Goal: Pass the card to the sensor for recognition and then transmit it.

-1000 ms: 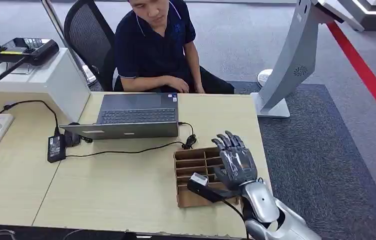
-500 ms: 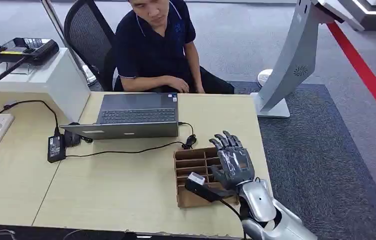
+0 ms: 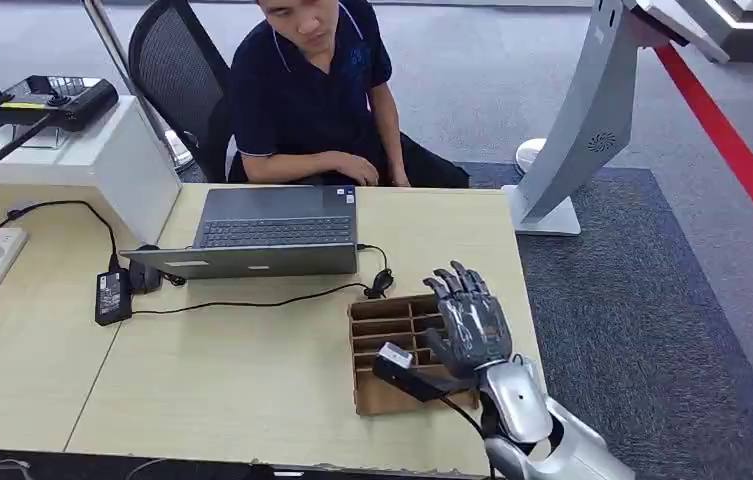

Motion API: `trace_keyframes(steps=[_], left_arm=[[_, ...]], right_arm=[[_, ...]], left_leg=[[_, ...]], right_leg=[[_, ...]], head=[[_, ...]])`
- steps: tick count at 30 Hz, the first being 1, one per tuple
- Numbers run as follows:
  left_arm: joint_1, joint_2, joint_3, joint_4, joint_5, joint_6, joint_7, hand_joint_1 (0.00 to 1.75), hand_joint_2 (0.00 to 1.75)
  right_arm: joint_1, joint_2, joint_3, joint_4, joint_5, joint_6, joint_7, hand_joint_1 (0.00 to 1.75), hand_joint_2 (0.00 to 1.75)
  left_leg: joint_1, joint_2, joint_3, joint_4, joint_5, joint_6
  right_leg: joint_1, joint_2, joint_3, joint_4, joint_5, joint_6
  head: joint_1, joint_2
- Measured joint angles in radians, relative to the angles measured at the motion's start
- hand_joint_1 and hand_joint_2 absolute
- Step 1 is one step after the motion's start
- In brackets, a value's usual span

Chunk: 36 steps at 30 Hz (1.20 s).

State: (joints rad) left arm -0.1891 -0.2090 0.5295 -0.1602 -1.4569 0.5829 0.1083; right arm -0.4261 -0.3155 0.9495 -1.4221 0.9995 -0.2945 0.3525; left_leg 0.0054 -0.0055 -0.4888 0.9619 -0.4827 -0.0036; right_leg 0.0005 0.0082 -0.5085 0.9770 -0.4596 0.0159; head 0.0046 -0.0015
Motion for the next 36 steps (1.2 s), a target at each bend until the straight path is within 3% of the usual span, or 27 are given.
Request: trace_keyframes(steps=[15, 22, 36], left_arm=[[0.000, 0.000, -0.001, 0.000, 0.000, 0.000, 0.000, 0.00, 0.00], [0.000, 0.000, -0.001, 0.000, 0.000, 0.000, 0.000, 0.00, 0.00], [0.000, 0.000, -0.001, 0.000, 0.003, 0.000, 0.000, 0.00, 0.00]], right_arm=[[-0.002, -0.002, -0.015, 0.014, 0.014, -0.001, 0.010, 0.54, 1.75], [-0.002, -0.002, -0.016, 0.017, 0.015, 0.000, 0.010, 0.66, 1.75], [-0.004, -0.002, -0.017, 0.019, 0.015, 0.006, 0.011, 0.63, 1.75]], left_leg=[[0.000, 0.000, 0.000, 0.000, 0.000, 0.000], [0.000, 0.000, 0.000, 0.000, 0.000, 0.000], [0.000, 0.000, 0.000, 0.000, 0.000, 0.000]], right_leg=[[0.000, 0.000, 0.000, 0.000, 0.000, 0.000], [0.000, 0.000, 0.000, 0.000, 0.000, 0.000], [0.000, 0.000, 0.000, 0.000, 0.000, 0.000]], head=[[0.000, 0.000], [0.000, 0.000], [0.000, 0.000]])
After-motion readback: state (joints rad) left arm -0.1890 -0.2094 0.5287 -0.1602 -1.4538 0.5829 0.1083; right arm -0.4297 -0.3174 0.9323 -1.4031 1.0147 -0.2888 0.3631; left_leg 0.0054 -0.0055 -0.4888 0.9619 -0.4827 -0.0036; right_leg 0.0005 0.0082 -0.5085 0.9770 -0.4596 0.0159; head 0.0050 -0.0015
